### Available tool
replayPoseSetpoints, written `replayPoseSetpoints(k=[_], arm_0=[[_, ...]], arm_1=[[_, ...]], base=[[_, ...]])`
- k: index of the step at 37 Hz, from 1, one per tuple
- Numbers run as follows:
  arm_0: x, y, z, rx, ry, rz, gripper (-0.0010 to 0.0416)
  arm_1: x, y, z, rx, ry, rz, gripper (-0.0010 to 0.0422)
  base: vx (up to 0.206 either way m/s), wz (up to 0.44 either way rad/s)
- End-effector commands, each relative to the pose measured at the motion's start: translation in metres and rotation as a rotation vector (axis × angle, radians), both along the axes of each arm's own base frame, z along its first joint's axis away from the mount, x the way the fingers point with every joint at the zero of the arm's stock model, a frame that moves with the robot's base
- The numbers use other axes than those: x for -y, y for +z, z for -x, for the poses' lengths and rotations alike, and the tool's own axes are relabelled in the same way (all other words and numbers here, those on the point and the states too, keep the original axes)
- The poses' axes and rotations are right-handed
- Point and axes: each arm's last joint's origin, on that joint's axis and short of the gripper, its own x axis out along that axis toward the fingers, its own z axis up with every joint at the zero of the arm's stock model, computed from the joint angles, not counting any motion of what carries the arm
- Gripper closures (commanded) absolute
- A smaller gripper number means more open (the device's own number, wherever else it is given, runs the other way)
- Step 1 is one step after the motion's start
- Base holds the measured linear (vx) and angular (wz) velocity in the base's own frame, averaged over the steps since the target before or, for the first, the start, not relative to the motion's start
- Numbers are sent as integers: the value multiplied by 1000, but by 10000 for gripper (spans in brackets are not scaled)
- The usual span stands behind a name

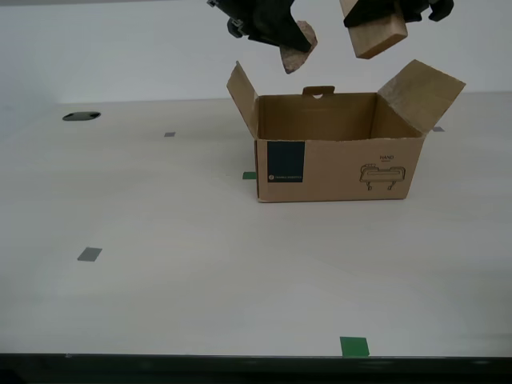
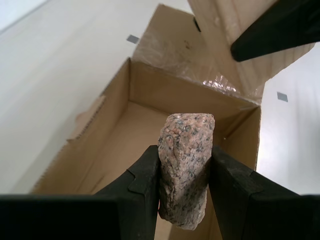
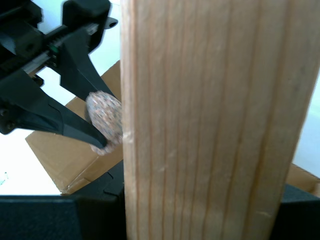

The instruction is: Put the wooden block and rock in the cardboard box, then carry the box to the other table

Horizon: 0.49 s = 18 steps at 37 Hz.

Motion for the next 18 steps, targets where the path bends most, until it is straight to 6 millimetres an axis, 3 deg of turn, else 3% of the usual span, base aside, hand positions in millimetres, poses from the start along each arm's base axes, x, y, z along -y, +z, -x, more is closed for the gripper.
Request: replayPoseSetpoints(k=[1, 9, 18], arm_0=[[-1, -9, 3, 20, 9, -10, 406], [0, -25, 9, -18, 9, -3, 406], [0, -23, 8, -14, 9, -4, 406]], arm_1=[[2, -3, 3, 0, -14, 6, 412], [2, -3, 3, -17, -2, 9, 412], [2, -3, 3, -61, 31, 18, 412]], base=[[0, 0], [0, 0], [0, 0]])
